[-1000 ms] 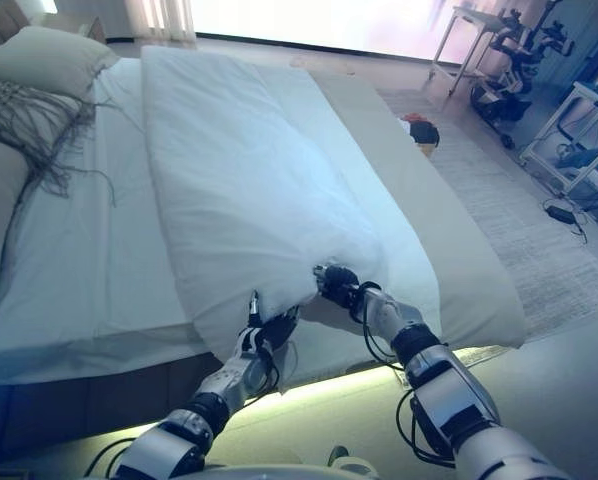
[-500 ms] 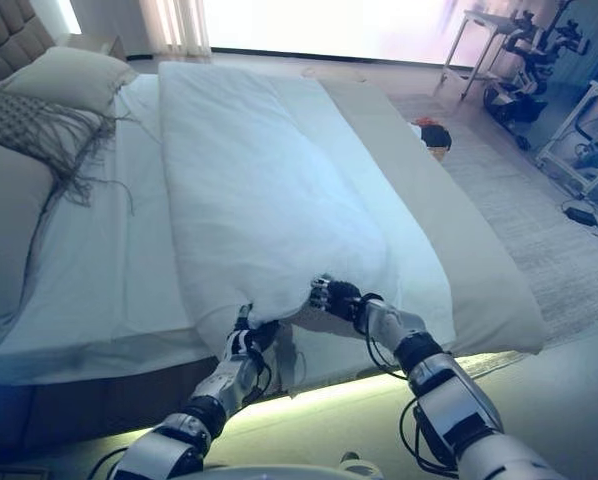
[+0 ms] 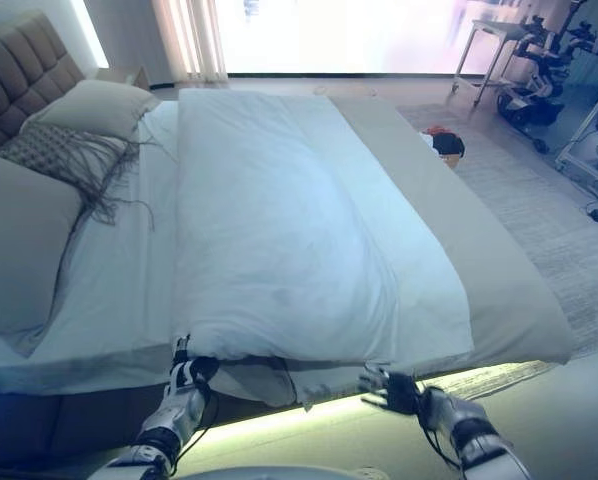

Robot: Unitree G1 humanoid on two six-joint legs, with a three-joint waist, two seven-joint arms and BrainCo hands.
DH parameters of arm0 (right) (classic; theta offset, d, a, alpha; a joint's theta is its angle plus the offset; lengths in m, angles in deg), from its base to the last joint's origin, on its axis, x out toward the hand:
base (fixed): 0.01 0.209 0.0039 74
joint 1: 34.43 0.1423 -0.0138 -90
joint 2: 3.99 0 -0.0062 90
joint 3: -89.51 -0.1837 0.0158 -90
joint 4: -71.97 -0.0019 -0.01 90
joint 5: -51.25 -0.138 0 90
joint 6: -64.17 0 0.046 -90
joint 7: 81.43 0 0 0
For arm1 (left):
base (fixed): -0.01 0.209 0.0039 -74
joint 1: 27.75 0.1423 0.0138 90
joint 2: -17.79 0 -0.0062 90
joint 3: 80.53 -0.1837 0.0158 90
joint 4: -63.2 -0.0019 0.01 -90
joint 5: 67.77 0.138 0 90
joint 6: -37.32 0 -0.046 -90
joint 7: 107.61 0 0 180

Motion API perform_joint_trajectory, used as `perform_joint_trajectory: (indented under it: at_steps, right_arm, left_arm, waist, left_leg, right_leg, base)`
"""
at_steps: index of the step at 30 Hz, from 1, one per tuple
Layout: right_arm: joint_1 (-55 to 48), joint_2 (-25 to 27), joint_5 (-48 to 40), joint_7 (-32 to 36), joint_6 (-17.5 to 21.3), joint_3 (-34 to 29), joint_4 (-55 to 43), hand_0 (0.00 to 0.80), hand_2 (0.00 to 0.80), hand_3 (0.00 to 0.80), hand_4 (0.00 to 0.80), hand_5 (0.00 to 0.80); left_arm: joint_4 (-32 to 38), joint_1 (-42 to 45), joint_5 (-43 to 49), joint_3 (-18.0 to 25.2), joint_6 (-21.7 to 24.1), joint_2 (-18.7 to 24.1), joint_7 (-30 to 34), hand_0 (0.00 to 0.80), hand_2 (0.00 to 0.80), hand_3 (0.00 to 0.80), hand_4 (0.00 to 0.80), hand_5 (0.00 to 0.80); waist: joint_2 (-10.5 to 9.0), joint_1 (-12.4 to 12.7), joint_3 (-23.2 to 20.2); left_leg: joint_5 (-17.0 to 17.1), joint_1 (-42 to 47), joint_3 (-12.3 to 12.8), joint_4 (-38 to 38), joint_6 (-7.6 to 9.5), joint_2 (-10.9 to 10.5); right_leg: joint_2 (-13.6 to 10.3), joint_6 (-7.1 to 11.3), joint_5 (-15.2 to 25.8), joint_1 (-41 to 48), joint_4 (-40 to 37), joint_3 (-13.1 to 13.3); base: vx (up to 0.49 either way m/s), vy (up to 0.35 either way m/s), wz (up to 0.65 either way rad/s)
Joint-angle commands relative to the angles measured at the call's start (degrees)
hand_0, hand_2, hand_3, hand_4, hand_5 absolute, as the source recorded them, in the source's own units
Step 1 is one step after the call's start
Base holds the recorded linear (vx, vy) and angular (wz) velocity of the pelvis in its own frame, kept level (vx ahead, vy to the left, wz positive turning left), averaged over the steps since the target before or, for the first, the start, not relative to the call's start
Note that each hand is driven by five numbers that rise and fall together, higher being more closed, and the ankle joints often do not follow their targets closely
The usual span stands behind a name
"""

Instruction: Make the bed neatly

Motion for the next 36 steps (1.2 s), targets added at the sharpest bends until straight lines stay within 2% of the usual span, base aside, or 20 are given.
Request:
perform_joint_trajectory:
  at_steps: [1,7,11,15,17,19,22,23,25,27,29,32,35,36]
  right_arm:
    - [1.44,-2.20,0.28,2.89,4.53,-4.36,5.00,0.000,0.000,0.000,0.000,0.000]
    - [-0.09,-1.77,-0.52,2.53,6.57,-8.63,8.35,0.000,0.000,0.000,0.000,0.000]
    - [-0.29,-0.72,-3.26,1.45,8.30,-10.80,8.37,0.000,0.000,0.000,0.000,0.000]
    - [-1.09,-0.42,-5.99,-0.11,9.36,-12.85,8.43,0.000,0.000,0.000,0.000,0.000]
    - [-1.03,-0.58,-6.24,0.10,9.73,-13.23,9.04,0.000,0.000,0.000,0.000,0.000]
    - [-0.28,-0.85,-6.76,0.12,9.45,-13.18,9.06,0.000,0.000,0.000,0.000,0.000]
    - [0.43,-1.81,-9.95,1.16,10.68,-10.91,8.63,0.000,0.000,0.000,0.000,0.000]
    - [0.76,-2.17,-11.06,1.59,11.18,-9.98,8.32,0.000,0.000,0.000,0.000,0.000]
    - [1.55,-2.50,-12.57,1.91,11.85,-8.85,7.74,0.000,0.000,0.000,0.000,0.000]
    - [2.79,-2.95,-13.76,1.80,12.43,-8.03,7.47,0.000,0.000,0.000,0.000,0.000]
    - [4.01,-3.12,-15.10,1.36,12.37,-7.66,7.38,0.000,0.000,0.000,0.000,0.000]
    - [5.16,-3.12,-16.09,0.03,12.19,-8.28,6.69,0.000,0.000,0.000,0.000,0.000]
    - [4.68,-2.84,-15.84,-0.43,11.69,-8.81,5.52,0.000,0.000,0.000,0.000,0.000]
    - [4.47,-2.78,-15.50,-0.78,11.71,-8.84,5.32,0.000,0.000,0.000,0.000,0.000]
  left_arm:
    - [-4.01,-4.10,2.61,6.18,1.48,7.44,7.05,0.800,0.800,0.800,0.800,0.800]
    - [-12.38,-1.33,7.60,13.62,3.68,15.69,6.90,0.800,0.800,0.800,0.800,0.800]
    - [-16.13,2.30,8.79,19.84,6.88,22.26,0.97,0.800,0.800,0.800,0.800,0.800]
    - [-19.06,6.36,12.20,25.84,3.62,28.23,-3.73,0.800,0.800,0.800,0.800,0.800]
    - [-19.67,7.56,13.31,27.73,0.99,31.18,-4.42,0.800,0.800,0.800,0.800,0.800]
    - [-19.18,8.23,13.44,28.66,-1.14,33.23,-4.55,0.800,0.800,0.800,0.800,0.800]
    - [-18.18,7.38,13.17,26.90,-2.66,33.77,-2.62,0.800,0.800,0.800,0.800,0.800]
    - [-17.48,6.97,12.98,26.04,-2.06,33.04,-2.21,0.800,0.800,0.800,0.800,0.800]
    - [-15.39,6.00,12.18,24.78,-0.69,31.92,-3.83,0.800,0.800,0.800,0.800,0.800]
    - [-13.75,5.37,10.77,23.78,0.44,31.15,-6.12,0.800,0.800,0.800,0.800,0.800]
    - [-13.73,5.00,10.41,23.71,0.23,31.07,-7.60,0.800,0.800,0.800,0.800,0.800]
    - [-14.12,5.75,10.63,23.84,-0.40,28.78,-9.13,0.800,0.800,0.800,0.800,0.800]
    - [-12.86,6.45,11.04,22.87,-0.23,25.20,-10.56,0.800,0.800,0.800,0.800,0.800]
    - [-12.39,6.49,10.35,22.49,0.23,23.89,-11.61,0.800,0.800,0.800,0.800,0.800]
  waist:
    - [-1.10,2.64,-0.66]
    - [-0.13,3.00,-0.96]
    - [0.55,3.61,-0.68]
    - [1.68,4.33,-0.17]
    - [1.97,4.98,0.07]
    - [2.80,6.02,0.43]
    - [3.73,6.82,0.81]
    - [3.65,6.92,0.96]
    - [3.01,6.98,0.98]
    - [2.55,7.35,0.98]
    - [2.55,8.23,0.70]
    - [3.36,8.87,0.82]
    - [3.34,9.05,1.82]
    - [3.33,9.38,2.20]
  left_leg:
    - [0.88,-1.67,-0.67,1.06,4.14,-2.75]
    - [-0.47,-2.52,-0.85,2.44,5.14,-4.60]
    - [-1.84,-3.31,-0.75,3.95,6.29,-6.44]
    - [-2.60,-3.83,-0.17,3.39,8.01,-9.50]
    - [-2.41,-3.41,0.98,1.83,8.29,-11.12]
    - [-1.90,-3.30,2.18,0.53,8.78,-11.70]
    - [-0.79,-5.39,1.27,0.55,10.63,-13.03]
    - [-0.50,-6.19,0.43,0.78,11.15,-13.76]
    - [-0.12,-7.74,-1.22,1.66,11.55,-15.44]
    - [-0.03,-9.88,-2.29,2.97,11.75,-16.68]
    - [0.63,-11.71,-2.93,3.69,11.19,-17.17]
    - [3.63,-15.31,-2.98,3.53,9.24,-16.69]
    - [6.89,-18.67,-2.51,2.16,7.32,-16.62]
    - [8.12,-19.81,-3.59,1.39,6.74,-16.51]
  right_leg:
    - [-2.77,0.68,-4.82,1.45,4.45,-2.02]
    - [-4.14,1.31,-4.64,1.36,4.30,-1.81]
    - [-5.52,1.49,-3.95,1.04,4.38,-1.45]
    - [-7.98,1.97,-0.88,-0.01,3.72,-1.78]
    - [-9.83,3.09,3.62,-1.50,3.91,-3.66]
    - [-9.80,3.39,3.14,-2.20,8.61,-5.47]
    - [-5.35,2.07,-0.80,-4.52,21.28,-3.74]
    - [-2.87,1.36,-2.64,-4.86,23.69,-2.27]
    - [1.63,0.60,-4.43,-4.64,24.53,-0.04]
    - [4.19,-0.27,-6.86,-3.37,22.70,0.91]
    - [5.36,-1.78,-10.27,-0.70,17.13,0.11]
    - [7.69,-4.08,-13.06,1.64,10.68,0.78]
    - [9.34,-5.55,-13.28,3.64,6.45,1.89]
    - [9.83,-5.85,-12.94,3.88,5.48,2.55]
  base:
    - [-0.061,0.164,0.00]
    - [-0.058,0.167,0.00]
    - [-0.063,0.217,-0.01]
    - [-0.090,0.232,-0.02]
    - [-0.120,0.162,-0.08]
    - [-0.198,0.164,-0.04]
    - [-0.259,0.123,0.01]
    - [-0.264,0.017,-0.03]
    - [-0.265,-0.058,0.01]
    - [-0.242,-0.093,0.29]
    - [-0.221,-0.116,0.11]
    - [-0.199,-0.070,-0.13]
    - [-0.155,-0.014,-0.26]
    - [-0.215,0.007,0.19]
